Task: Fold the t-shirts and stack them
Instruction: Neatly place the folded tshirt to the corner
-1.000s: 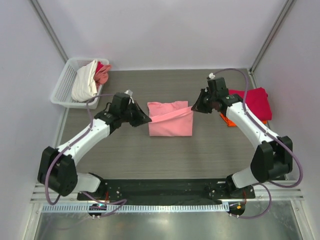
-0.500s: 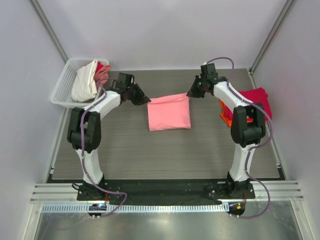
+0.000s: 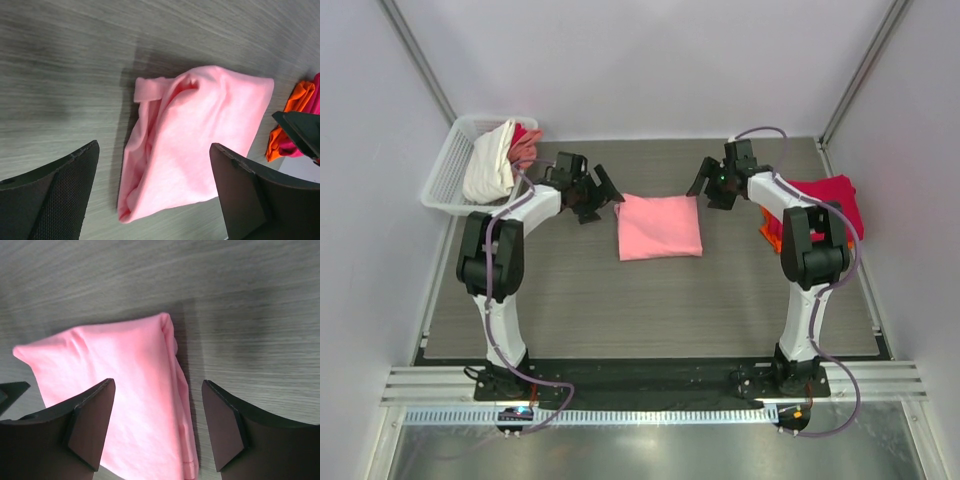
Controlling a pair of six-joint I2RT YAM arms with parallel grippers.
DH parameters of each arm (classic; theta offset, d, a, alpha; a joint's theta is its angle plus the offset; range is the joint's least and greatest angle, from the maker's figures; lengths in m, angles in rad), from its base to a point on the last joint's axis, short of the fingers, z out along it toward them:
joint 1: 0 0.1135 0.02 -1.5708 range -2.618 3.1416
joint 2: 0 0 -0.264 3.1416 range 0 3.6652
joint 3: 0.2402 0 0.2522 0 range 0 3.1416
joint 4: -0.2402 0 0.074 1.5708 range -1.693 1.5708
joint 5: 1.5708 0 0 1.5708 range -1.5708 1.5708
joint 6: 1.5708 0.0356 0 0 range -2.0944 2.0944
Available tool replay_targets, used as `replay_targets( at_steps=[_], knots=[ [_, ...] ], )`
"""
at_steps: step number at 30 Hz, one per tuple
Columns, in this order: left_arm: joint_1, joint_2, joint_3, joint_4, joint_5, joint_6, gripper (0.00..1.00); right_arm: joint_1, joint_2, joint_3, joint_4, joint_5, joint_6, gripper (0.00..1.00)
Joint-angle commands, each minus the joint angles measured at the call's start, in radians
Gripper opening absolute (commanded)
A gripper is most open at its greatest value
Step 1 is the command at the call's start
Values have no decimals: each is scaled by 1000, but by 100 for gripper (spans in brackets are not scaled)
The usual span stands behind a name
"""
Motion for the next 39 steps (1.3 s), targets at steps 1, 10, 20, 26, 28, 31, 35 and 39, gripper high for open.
replay_targets(
  at_steps=[1, 10, 20, 26, 28, 31, 35, 39],
  knots=[
    [-3, -41, -36, 50, -14, 32, 90, -6, -27, -62, 105, -91, -13, 76],
    [-48, 37, -22, 90, -19, 38, 93, -5, 56, -114, 194, -148, -19, 79],
    [-48, 187, 72, 96, -68, -6, 71, 9, 154, -70, 187, -140, -13, 57],
    [-71, 227, 106, 126, -74, -23, 49, 38, 162, -44, 170, -125, -19, 47],
    [-77, 226, 102, 131, -83, -25, 38, 41, 154, -44, 164, -119, -20, 41],
    [-88, 218, 84, 157, -86, -29, 14, 43, 145, -36, 161, -107, -25, 13],
    [-91, 217, 89, 162, -94, -25, 6, 40, 136, -1, 130, -87, -31, 17],
    [-91, 198, 70, 160, -135, -8, 20, 41, 79, -51, 122, -22, -28, 65]
  ],
)
